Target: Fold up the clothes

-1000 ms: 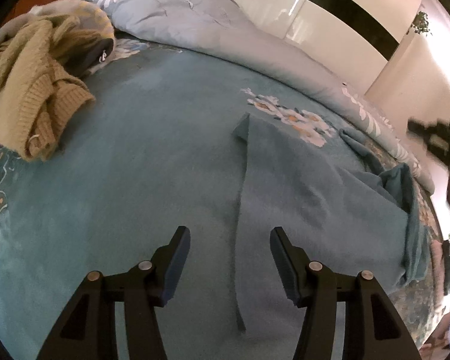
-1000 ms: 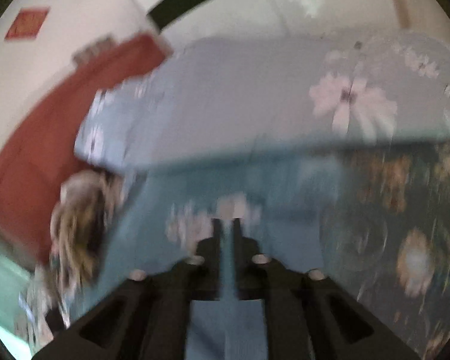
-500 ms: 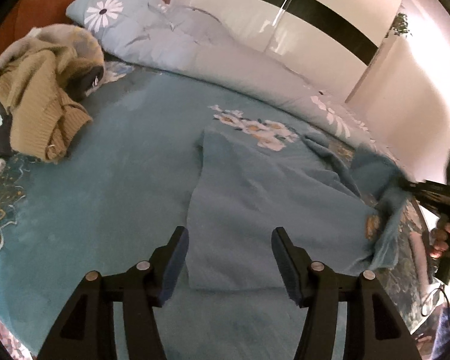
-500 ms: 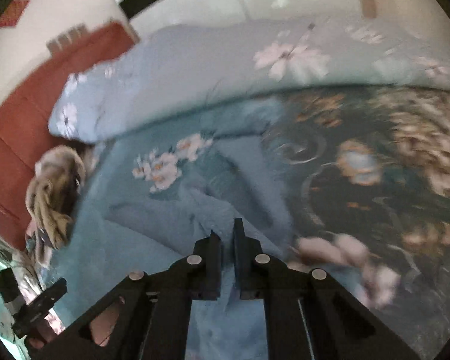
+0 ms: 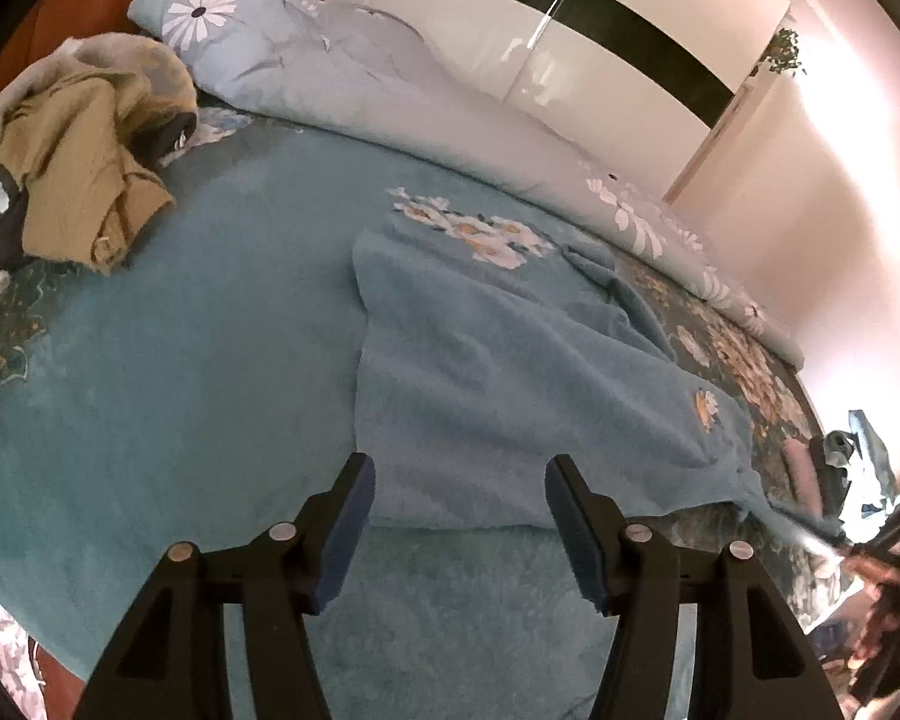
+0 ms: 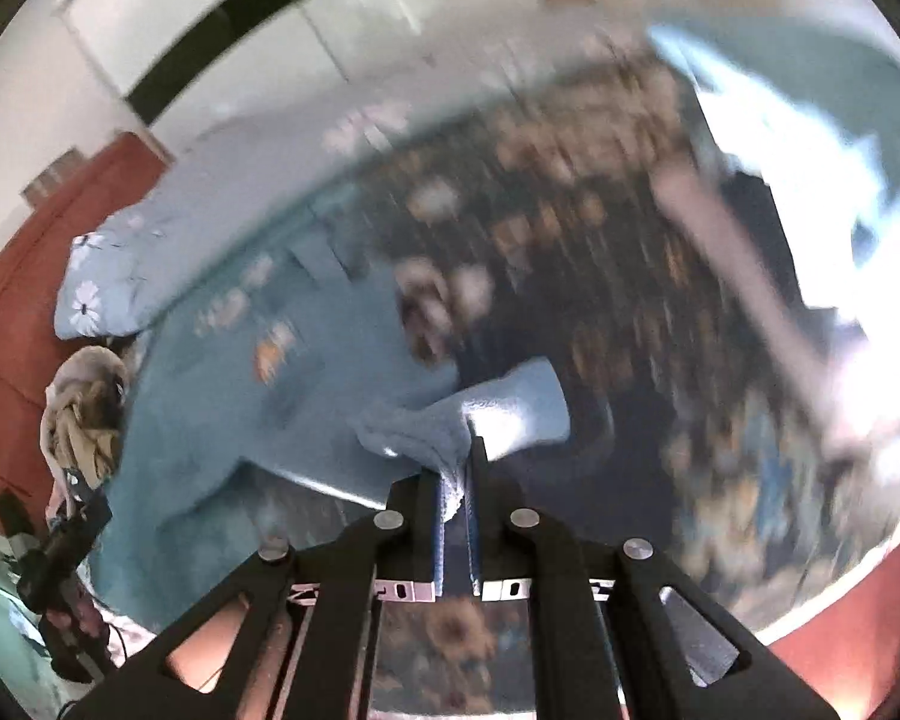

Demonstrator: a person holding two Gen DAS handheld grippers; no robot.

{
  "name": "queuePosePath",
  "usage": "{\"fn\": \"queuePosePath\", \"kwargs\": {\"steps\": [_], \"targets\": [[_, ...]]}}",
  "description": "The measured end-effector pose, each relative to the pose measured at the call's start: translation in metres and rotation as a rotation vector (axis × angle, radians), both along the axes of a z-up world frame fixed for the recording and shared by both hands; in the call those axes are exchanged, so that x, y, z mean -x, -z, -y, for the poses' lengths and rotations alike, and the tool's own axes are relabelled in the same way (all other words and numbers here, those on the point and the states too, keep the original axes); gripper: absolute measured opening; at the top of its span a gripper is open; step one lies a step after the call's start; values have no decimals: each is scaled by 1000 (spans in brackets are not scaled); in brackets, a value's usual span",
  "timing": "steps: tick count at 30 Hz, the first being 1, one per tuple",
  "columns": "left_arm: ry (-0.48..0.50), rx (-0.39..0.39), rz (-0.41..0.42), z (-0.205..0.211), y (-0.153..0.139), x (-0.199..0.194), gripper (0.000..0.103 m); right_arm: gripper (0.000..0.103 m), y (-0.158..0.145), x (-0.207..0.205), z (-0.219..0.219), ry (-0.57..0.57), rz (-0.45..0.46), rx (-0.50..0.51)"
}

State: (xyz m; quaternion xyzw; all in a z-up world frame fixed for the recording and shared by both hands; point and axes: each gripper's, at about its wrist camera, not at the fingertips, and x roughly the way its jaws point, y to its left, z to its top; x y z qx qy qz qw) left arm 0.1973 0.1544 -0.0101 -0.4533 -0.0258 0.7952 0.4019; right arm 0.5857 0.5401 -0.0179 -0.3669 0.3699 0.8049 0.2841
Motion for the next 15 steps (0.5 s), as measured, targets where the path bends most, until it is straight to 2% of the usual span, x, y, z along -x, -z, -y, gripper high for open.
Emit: {"fn": "queuePosePath", "kwargs": {"steps": [2, 5, 7, 9, 11, 15], "targets": [[2, 19, -3, -2, 2, 2, 63, 7, 13, -5, 0, 7, 4, 42], [-3, 50, -13, -6, 5, 10, 63, 8, 11, -10, -3, 18, -21, 40], [-17, 63, -12, -8, 7, 18, 63, 16, 2, -14, -6, 28, -16, -1], [-29, 78, -12, -9, 9, 26, 63, 33, -8, -20, -7, 51, 10, -63], [-41, 101, -19, -14, 9, 36, 63, 36, -15, -21, -9, 66, 20, -109], [-1, 136, -49, -42, 2, 46, 63, 36, -21, 5, -19, 2, -5, -182]]}}
